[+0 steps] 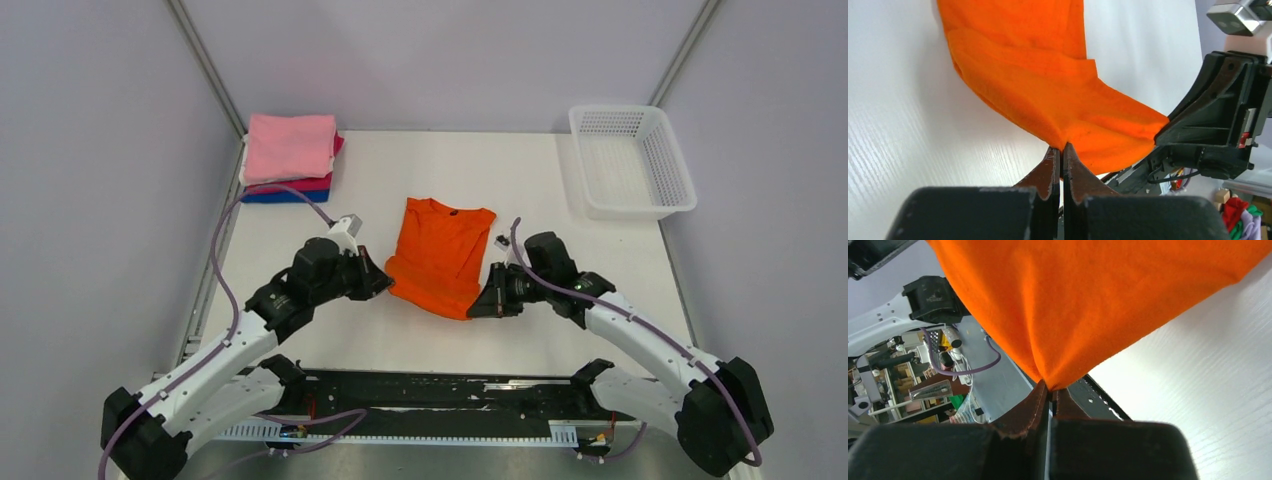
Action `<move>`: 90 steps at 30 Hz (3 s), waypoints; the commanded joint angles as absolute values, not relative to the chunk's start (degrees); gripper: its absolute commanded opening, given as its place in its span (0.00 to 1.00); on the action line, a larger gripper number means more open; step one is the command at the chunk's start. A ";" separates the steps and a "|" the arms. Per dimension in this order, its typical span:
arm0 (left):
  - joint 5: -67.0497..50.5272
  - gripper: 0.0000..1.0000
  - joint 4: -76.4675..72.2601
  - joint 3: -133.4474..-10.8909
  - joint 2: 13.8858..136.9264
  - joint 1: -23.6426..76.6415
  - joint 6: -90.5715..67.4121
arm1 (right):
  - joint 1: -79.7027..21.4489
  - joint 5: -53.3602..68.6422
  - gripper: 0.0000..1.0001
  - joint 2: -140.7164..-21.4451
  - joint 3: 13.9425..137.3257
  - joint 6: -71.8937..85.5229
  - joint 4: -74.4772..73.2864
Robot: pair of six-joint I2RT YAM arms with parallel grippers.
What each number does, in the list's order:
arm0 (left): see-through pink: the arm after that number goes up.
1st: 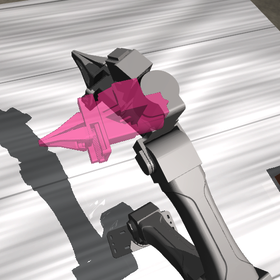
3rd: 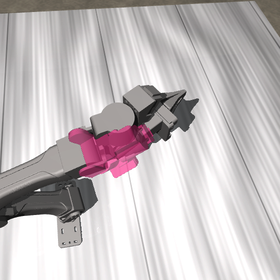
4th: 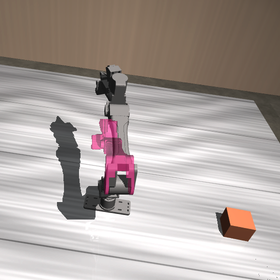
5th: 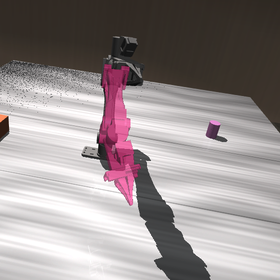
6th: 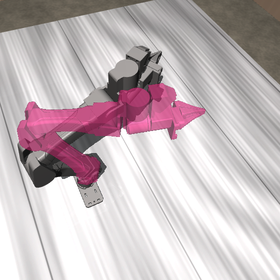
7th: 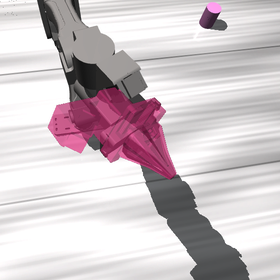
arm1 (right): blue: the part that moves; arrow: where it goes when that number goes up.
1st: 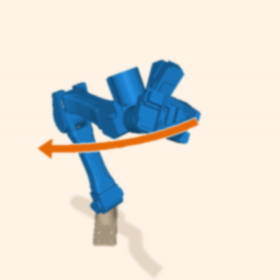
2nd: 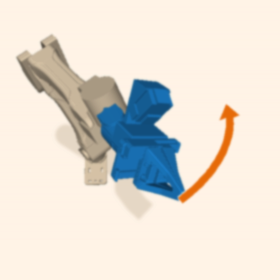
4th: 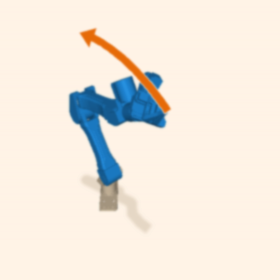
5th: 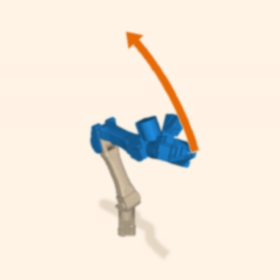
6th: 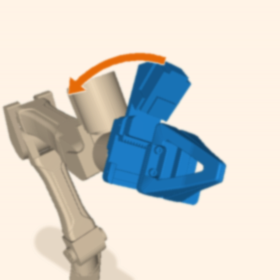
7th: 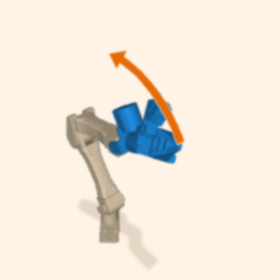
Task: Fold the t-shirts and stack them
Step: Fold the long partially folded tshirt into a neat square, then put the neatly folded tshirt into the corner of the board with the left arm
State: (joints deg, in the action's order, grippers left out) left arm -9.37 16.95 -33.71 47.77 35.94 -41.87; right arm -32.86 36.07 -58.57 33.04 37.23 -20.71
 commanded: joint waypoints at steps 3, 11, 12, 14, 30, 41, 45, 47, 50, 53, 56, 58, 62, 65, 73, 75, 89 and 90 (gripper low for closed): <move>-1.17 0.00 15.20 -40.90 53.94 36.12 -42.86 | -27.10 40.65 0.02 -62.76 41.75 33.45 -22.60; 8.72 0.00 7.89 -50.25 65.56 34.17 -38.87 | -17.46 40.71 0.01 -71.13 48.41 32.36 -19.75; 8.31 0.00 7.41 -50.84 66.44 33.35 -38.19 | -16.26 40.87 0.00 -72.05 49.30 32.27 -19.66; 7.51 0.00 6.33 -52.83 69.33 32.37 -36.80 | -15.07 40.56 0.00 -73.97 50.85 32.17 -19.51; 4.72 0.00 8.93 -72.59 95.11 26.58 -31.73 | -7.23 41.19 0.00 -92.32 62.34 31.00 -16.05; 0.62 0.18 10.13 -87.35 114.11 22.93 -33.18 | -5.56 34.33 0.26 -108.20 69.12 33.69 -5.04; -3.12 0.68 15.04 -93.72 118.22 21.86 -32.29 | -5.31 35.12 0.75 -111.90 73.95 34.18 -5.97; -5.94 0.96 14.62 -94.00 117.58 21.80 -31.11 | -5.53 34.58 0.89 -109.92 73.25 33.62 -5.98; -7.82 1.00 15.87 -92.69 116.16 21.80 -29.15 | -5.95 33.18 1.00 -105.37 69.43 32.73 -5.90; -9.57 1.00 17.03 -89.28 114.12 21.77 -27.61 | -6.11 32.63 1.00 -100.68 64.77 32.44 -5.46; -13.07 1.00 15.79 -82.82 111.80 21.80 -26.55 | -6.85 31.27 1.00 -95.62 60.91 30.91 -4.94; -14.20 1.00 14.09 -79.69 111.05 21.80 -26.48 | -7.34 31.32 1.00 -93.55 58.96 30.03 -4.89; -15.93 0.99 13.96 -77.48 111.79 21.79 -25.94 | -7.48 30.41 1.00 -89.44 54.42 30.98 -4.37; -16.32 0.92 14.75 -77.37 112.71 22.22 -25.83 | -7.47 29.93 1.00 -86.75 51.80 30.96 -4.22; -6.94 0.53 20.81 -80.58 117.54 28.04 -26.15 | -7.31 23.22 1.00 -79.67 46.86 30.73 -5.62; -2.20 0.35 22.93 -82.56 118.48 29.88 -26.19 | -7.32 21.18 1.00 -77.64 45.72 30.38 -5.78; 30.26 0.00 33.28 -99.00 120.52 32.43 -15.08 | -7.32 14.46 1.00 -66.88 40.73 27.44 -3.25; 31.48 0.00 32.95 -99.47 120.81 32.39 -12.10 | -7.32 14.01 1.00 -66.74 40.62 27.40 -3.20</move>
